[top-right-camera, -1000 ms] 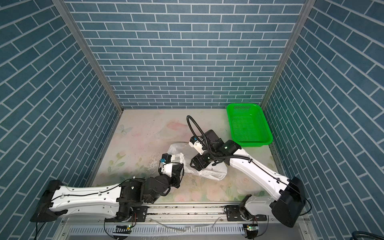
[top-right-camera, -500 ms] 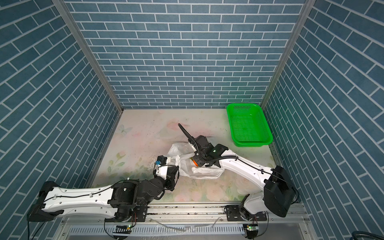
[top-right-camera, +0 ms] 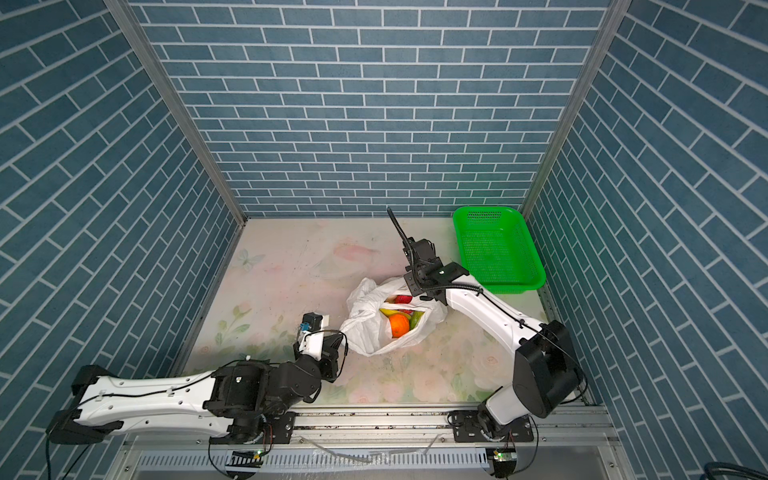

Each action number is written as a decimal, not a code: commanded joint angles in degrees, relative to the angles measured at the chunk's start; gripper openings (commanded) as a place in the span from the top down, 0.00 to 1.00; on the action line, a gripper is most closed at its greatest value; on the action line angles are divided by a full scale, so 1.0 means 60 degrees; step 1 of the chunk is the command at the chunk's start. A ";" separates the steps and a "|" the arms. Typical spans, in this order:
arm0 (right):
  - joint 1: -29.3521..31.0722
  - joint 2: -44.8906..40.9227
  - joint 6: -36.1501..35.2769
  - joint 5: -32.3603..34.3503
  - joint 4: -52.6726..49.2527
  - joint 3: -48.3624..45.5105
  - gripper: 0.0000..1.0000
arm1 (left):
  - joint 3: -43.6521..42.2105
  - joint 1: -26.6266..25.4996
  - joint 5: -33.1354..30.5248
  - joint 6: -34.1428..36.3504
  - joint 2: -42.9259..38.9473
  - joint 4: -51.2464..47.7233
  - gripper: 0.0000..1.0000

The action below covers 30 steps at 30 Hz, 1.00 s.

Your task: Untie the knot of the plastic bag and take out the fruit

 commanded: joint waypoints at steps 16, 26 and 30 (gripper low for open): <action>-0.0196 0.0130 -0.0402 -0.0214 0.0033 0.0573 1.00 | 0.1971 -0.0062 -0.0631 0.1080 -0.0823 -0.2391 0.05; -0.0065 -0.0458 -0.0364 -0.0708 0.0290 0.0372 1.00 | 0.3394 0.0954 -0.0260 0.2205 -0.0679 -0.2391 0.00; 0.0145 -0.0460 -0.0362 -0.0767 0.0296 0.0342 1.00 | 0.4098 0.2291 0.1703 0.2446 0.0430 -0.2260 0.00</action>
